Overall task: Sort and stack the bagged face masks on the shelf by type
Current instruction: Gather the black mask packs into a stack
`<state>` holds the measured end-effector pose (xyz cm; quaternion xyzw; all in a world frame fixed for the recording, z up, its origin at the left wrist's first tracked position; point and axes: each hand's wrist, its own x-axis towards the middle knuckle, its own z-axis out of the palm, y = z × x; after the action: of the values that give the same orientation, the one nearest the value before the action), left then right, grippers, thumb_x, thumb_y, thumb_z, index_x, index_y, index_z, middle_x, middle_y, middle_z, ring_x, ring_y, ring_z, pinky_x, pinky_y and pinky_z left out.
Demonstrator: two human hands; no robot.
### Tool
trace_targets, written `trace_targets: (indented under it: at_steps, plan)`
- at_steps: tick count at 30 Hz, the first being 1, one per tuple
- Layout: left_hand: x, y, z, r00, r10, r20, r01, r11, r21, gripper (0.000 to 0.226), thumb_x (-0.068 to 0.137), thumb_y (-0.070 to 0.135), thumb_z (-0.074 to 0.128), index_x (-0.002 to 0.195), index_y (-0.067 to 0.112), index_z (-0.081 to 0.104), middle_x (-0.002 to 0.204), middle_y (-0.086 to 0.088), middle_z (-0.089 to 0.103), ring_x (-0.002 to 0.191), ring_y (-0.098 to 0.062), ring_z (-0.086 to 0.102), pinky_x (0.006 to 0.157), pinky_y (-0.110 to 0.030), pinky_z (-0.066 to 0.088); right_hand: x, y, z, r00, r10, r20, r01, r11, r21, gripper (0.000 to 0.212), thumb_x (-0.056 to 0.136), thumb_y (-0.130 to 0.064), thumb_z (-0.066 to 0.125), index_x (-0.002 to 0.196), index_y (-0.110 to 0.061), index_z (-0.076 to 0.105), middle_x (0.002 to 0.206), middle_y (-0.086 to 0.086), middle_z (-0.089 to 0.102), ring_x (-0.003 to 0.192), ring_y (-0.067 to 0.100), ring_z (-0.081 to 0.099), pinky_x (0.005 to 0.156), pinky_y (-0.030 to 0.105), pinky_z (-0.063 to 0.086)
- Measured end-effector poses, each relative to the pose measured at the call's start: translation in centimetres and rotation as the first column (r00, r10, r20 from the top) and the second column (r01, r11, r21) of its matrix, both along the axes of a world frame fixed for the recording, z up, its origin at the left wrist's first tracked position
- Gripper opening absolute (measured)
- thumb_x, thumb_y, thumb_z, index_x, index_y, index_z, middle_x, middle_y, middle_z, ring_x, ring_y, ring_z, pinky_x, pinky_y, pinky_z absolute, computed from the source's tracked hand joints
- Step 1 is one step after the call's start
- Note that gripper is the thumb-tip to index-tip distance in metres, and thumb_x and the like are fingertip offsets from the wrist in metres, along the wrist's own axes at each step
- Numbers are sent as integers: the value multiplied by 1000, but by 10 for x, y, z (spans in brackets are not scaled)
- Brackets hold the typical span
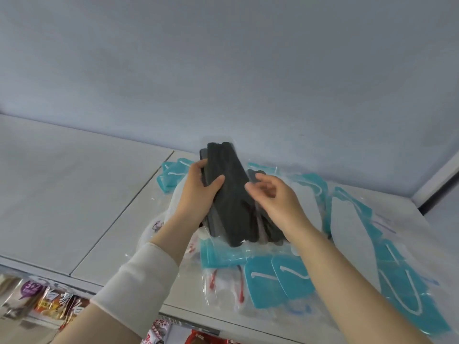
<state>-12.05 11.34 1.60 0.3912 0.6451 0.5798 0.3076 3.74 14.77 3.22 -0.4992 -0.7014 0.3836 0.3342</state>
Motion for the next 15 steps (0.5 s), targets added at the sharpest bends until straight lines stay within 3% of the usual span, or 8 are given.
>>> trace_targets:
  at_steps: [2, 4, 5, 7, 9, 11, 15]
  plan:
    - [-11, -1, 0, 997, 45, 61, -45, 999, -8, 64, 91, 22, 59, 143, 31, 22, 124, -9, 59, 110, -24, 59, 95, -42, 50, 8, 9, -6, 947, -146, 285, 116, 986, 118, 59, 87, -50, 53, 134, -15, 46, 130, 5, 51, 118, 18, 47, 96, 28, 42]
    - [-24, -2, -1, 990, 85, 112, -86, 996, 1, 71, 92, 18, 57, 146, 35, 13, 130, -10, 54, 116, -26, 55, 99, -46, 47, 17, 15, -16, 747, -202, 634, 119, 978, 172, 73, 83, -62, 49, 136, -12, 41, 137, 10, 42, 126, 25, 36, 102, 32, 36]
    - [-28, -3, -1, 991, 87, 98, -89, 996, 13, 67, 93, 17, 56, 145, 35, 18, 132, -9, 52, 118, -25, 54, 100, -45, 47, 18, 16, -21, 690, -185, 700, 105, 982, 156, 77, 81, -65, 50, 135, -12, 42, 135, 11, 41, 125, 26, 35, 100, 31, 36]
    - [-31, -3, -2, 998, 64, -3, -63, 998, 28, 47, 94, 14, 53, 136, 31, 40, 132, -4, 50, 114, -19, 53, 91, -30, 52, 17, 16, -28, 722, -165, 672, 99, 986, 136, 72, 78, -63, 55, 130, -13, 48, 130, 10, 43, 122, 25, 35, 96, 28, 34]
    - [-29, -2, -2, 996, 41, -74, -41, 999, -2, 33, 95, 14, 51, 126, 26, 54, 125, -1, 52, 101, -12, 52, 73, -12, 47, 16, 20, -30, 805, -203, 558, 129, 977, 169, 62, 77, -57, 62, 123, -17, 52, 127, 7, 49, 119, 24, 38, 89, 25, 33]
    - [-28, 0, -3, 997, 30, -70, -32, 999, -21, 31, 96, 15, 50, 124, 24, 58, 121, 0, 53, 96, -10, 51, 67, -9, 44, 17, 23, -28, 834, -215, 508, 152, 975, 164, 66, 76, -56, 64, 126, -17, 48, 130, 6, 50, 120, 24, 39, 91, 28, 36]
    - [-24, -1, -4, 997, 47, -68, -50, 998, -46, 31, 96, 16, 49, 125, 22, 57, 118, 3, 50, 101, -11, 50, 73, -11, 45, 17, 23, -29, 795, -183, 578, 122, 982, 143, 78, 72, -57, 67, 134, -18, 40, 135, 4, 48, 123, 25, 40, 99, 35, 40]
